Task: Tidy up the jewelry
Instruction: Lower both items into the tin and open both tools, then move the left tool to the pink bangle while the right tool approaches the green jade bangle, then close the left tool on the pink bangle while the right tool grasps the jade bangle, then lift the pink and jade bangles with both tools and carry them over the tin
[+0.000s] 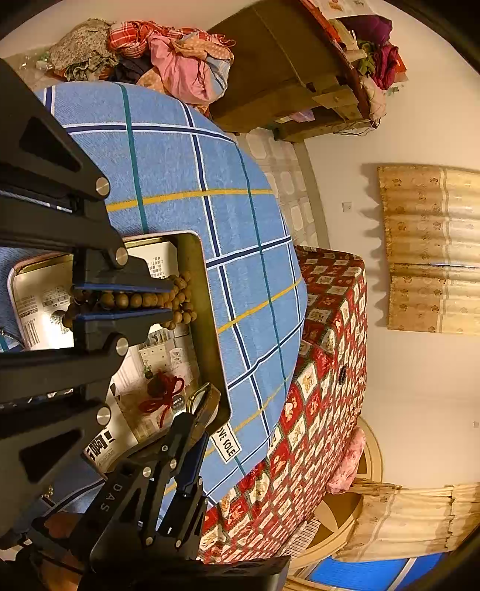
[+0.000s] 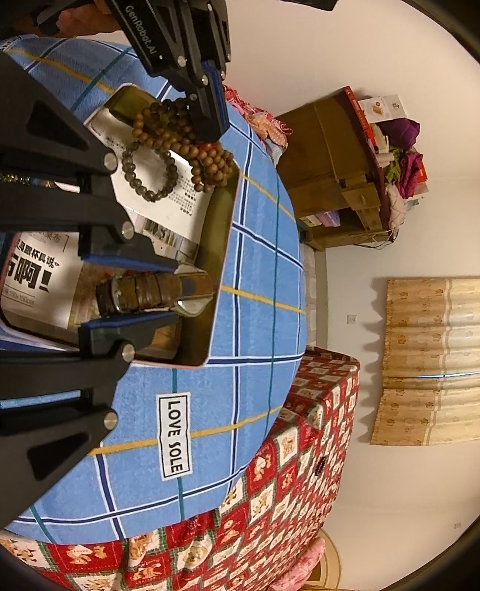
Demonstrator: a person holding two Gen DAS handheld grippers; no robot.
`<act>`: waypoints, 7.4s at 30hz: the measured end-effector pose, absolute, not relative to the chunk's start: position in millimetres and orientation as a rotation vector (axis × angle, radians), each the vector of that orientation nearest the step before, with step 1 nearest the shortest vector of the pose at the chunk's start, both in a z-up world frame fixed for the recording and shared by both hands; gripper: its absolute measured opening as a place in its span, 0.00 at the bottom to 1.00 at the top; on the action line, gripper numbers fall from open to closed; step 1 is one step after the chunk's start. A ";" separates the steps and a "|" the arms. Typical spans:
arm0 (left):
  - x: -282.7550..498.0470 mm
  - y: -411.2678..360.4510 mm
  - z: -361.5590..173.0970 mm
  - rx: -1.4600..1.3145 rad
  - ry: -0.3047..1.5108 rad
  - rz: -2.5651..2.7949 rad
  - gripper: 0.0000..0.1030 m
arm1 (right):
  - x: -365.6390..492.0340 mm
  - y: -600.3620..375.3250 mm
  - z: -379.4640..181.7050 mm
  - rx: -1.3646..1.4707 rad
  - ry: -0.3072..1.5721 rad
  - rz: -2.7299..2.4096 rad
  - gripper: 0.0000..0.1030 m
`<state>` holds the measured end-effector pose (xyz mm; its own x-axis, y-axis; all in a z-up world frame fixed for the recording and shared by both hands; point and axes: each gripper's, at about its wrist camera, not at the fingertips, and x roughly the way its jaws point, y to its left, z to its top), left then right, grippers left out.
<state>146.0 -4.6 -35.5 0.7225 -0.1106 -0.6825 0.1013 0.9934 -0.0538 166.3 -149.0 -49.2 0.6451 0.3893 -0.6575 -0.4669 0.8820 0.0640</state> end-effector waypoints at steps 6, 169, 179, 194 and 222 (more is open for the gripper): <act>148.6 -5.9 -42.1 -0.010 0.774 -0.121 0.07 | 165.9 -148.6 -53.5 -0.121 0.732 0.484 0.23; 50.7 -1.1 -15.0 0.008 0.671 -0.082 0.10 | 78.1 -178.4 -23.2 -0.046 0.657 0.565 0.12; 62.2 -2.6 -11.9 0.013 0.668 -0.083 0.10 | 93.3 -175.1 -17.5 -0.054 0.648 0.557 0.12; 92.7 -2.3 -9.6 0.017 0.677 -0.080 0.10 | 115.4 -163.8 -17.2 -0.083 0.654 0.549 0.12; 140.6 -3.4 -30.9 0.058 0.740 -0.073 0.10 | 160.9 -149.3 -36.5 -0.104 0.703 0.474 0.13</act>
